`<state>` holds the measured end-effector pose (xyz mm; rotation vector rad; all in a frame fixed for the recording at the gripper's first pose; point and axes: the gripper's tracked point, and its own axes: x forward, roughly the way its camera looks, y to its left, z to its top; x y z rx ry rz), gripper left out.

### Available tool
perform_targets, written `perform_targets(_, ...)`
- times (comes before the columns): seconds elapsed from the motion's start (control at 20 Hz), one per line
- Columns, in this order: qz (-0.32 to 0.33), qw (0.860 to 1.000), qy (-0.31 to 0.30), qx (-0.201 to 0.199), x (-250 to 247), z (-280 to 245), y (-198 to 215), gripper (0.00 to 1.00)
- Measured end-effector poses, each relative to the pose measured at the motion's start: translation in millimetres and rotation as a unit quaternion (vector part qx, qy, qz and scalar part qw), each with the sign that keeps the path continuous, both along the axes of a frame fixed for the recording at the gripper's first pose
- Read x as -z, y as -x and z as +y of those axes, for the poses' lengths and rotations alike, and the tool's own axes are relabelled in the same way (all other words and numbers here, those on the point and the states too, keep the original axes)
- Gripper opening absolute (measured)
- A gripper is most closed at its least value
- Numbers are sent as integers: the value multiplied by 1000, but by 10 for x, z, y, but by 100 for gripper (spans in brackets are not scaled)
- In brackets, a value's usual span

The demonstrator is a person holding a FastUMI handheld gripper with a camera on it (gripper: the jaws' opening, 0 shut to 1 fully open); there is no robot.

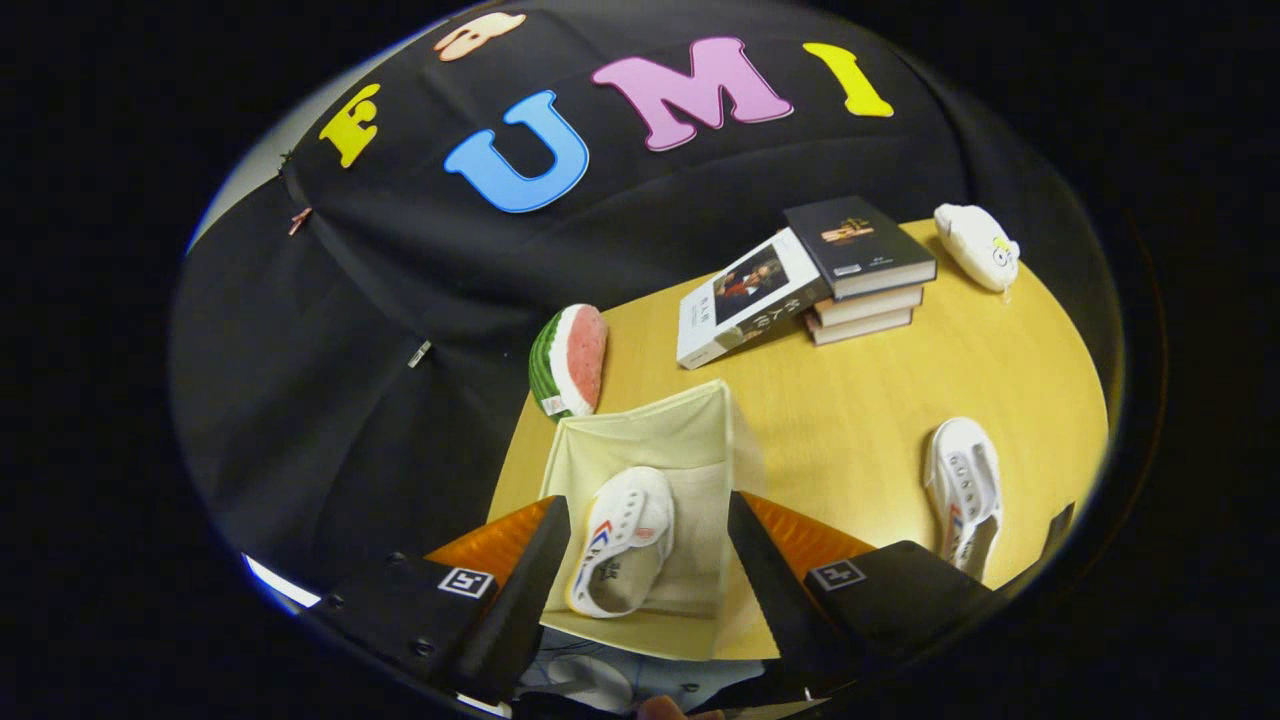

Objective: Open the storage box then place both shoes into the box .Put the left shoe in first, then the right shoe, with the right side of both shoes facing outward in a uniform manner.

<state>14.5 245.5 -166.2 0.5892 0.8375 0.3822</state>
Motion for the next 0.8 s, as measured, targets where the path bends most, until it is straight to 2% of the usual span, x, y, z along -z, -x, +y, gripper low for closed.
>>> perform_targets(0.2, -15, 995, 95, 24, 391, -930, 134, 98)
perform_targets(0.4, 4, 987, 157, 38, 903, -1708, 246, 99)
perform_targets(0.65, 53, 979, 193, 22, 1585, -2167, 532, 97)
perform_targets(0.8, 84, 974, 212, 8, 2007, -2255, 635, 85)
